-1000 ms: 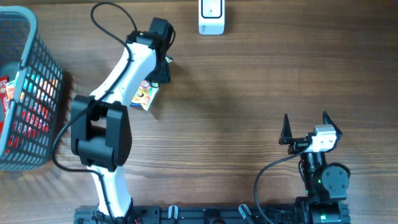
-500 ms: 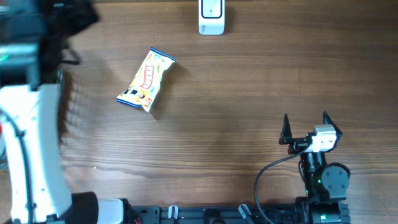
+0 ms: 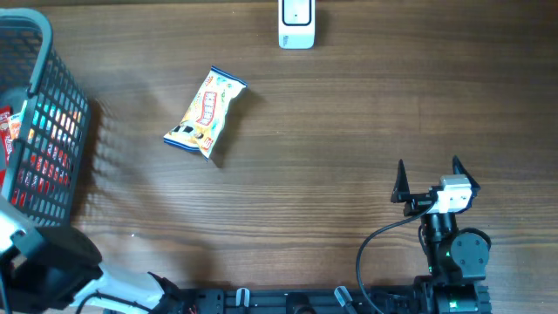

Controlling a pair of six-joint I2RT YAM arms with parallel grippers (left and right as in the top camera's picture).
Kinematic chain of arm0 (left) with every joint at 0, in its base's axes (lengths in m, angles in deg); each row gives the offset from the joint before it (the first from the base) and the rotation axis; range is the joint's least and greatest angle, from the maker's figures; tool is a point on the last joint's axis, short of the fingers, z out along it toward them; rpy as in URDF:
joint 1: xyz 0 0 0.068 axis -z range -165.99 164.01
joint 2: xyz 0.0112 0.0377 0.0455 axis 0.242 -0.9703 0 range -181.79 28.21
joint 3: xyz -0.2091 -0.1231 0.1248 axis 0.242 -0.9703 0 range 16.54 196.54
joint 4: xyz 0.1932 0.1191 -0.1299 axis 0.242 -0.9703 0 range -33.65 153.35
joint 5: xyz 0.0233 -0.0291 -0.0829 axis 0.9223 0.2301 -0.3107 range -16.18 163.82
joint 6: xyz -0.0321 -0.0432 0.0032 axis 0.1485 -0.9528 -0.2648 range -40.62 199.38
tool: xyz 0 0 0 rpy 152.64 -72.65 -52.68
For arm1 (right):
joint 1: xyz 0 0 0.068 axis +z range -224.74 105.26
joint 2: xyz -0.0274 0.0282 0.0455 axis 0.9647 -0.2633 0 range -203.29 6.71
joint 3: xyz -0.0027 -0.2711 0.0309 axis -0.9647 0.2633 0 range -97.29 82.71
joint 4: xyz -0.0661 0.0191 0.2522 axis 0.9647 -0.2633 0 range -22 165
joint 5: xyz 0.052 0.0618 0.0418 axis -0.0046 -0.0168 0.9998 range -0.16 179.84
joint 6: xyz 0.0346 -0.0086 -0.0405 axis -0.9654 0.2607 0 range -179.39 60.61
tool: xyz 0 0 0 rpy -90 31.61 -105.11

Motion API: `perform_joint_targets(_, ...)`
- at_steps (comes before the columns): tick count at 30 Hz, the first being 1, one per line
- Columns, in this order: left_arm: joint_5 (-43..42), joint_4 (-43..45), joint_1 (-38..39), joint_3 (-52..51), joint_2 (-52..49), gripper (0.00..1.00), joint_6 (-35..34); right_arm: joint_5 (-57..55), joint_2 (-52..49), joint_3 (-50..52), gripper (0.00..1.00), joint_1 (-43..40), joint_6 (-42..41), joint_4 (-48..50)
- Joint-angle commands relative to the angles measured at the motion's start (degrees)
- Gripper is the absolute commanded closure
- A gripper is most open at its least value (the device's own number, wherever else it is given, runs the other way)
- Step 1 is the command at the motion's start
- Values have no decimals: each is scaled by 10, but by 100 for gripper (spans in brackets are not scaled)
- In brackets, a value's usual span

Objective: Scan the item barcode
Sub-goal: 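Lift the yellow snack bag out and place it on the table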

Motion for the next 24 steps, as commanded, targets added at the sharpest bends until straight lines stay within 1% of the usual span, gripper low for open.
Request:
perform_joint_targets(1, -72, -2, -14, -3, -50, 5, 9, 1, 3, 1, 0, -2, 6, 3)
perform_joint_targets(12, -100, 19, -10, -3, -176, 5, 9, 1, 3, 1, 0, -2, 6, 3)
perform_joint_targets(18, -119, 30, -9, -4, -240, 12, 9, 1, 3, 1, 0, -2, 6, 3)
perform_joint_targets(24, -134, 47, -2, -5, -296, 14, 9, 1, 3, 1, 0, -2, 6, 3)
